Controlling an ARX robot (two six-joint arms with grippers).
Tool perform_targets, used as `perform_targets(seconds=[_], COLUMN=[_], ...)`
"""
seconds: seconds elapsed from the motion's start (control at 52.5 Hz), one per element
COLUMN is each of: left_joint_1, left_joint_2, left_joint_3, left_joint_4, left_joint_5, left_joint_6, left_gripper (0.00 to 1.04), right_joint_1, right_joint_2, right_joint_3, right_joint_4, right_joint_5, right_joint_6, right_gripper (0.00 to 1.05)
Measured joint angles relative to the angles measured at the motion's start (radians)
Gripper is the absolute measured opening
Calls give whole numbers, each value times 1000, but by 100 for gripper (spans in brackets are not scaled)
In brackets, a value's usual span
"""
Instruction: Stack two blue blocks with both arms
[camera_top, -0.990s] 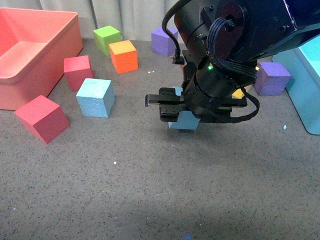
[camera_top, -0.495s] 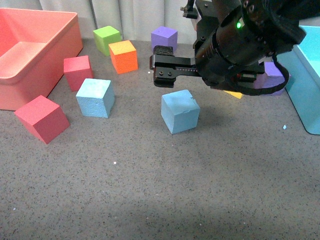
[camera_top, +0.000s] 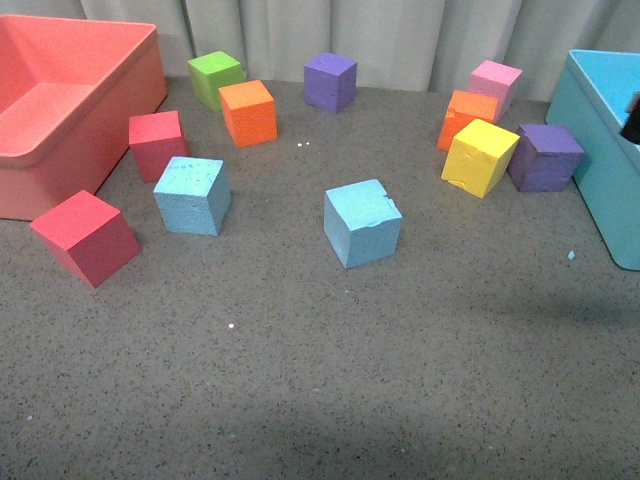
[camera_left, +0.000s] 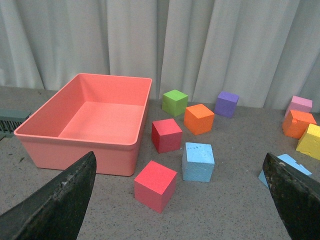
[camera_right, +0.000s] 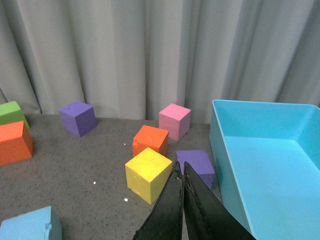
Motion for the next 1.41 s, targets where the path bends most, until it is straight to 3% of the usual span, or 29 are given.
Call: perform_targets(seconds=[0.229,0.343,0.61,0.686,0.8,1.41], left_joint_1=[0,0,0,0,0,0], left_joint_2=[0,0,0,0,0,0], left_joint_3=[0,0,0,0,0,0], left_joint_4=[0,0,0,0,0,0], left_joint_5=[0,0,0,0,0,0], left_joint_6=[0,0,0,0,0,0], left_gripper=[98,98,98,98,98,98], right_joint_1=[-68,-102,-146,-191,-226,-229], right_joint_2=[-200,-394,-599,-661,-739,-1166], right_joint_3=[-123,-166,-237,-251,-266,-298], right_joint_4=[-68,-222,-355,-399,-460,-840], right_joint_5=[-58,-98,-140,-206,-216,-223], right_joint_6=[-1,-1,-1,-1,0,0], right_gripper=[1,1,1,1,1,1])
